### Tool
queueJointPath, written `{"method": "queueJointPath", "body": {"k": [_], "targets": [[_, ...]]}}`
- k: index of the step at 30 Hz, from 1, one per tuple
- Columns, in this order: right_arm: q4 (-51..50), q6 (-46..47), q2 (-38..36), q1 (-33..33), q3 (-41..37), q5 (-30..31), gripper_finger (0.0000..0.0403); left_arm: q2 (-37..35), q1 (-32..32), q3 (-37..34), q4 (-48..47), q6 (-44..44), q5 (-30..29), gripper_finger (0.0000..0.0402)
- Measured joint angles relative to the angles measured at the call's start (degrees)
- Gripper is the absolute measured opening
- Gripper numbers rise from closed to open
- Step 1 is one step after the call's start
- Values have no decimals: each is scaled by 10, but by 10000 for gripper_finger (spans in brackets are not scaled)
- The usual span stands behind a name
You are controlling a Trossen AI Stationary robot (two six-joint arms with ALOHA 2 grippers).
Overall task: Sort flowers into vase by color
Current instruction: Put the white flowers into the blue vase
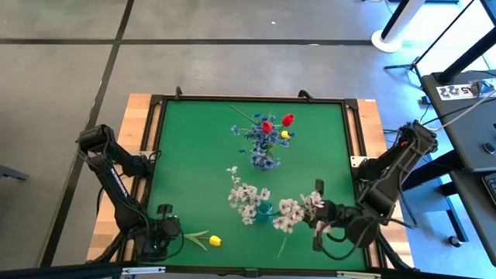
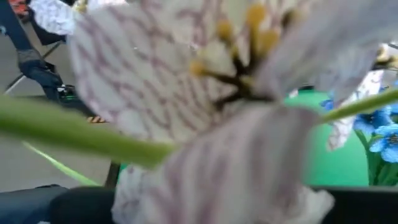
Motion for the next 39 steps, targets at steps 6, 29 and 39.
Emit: {"method": "queueJointPath", "body": {"k": [6, 29, 39], "targets": [[-11, 18, 22, -8, -1, -6, 14, 0, 0, -18, 24, 28, -19, 128], [-79, -8, 15, -35, 58, -23, 20, 0, 17, -33, 122, 23, -7, 128], [-71, 49, 49, -60, 25, -64, 31, 0, 24, -57, 120, -6, -6, 128]]}}
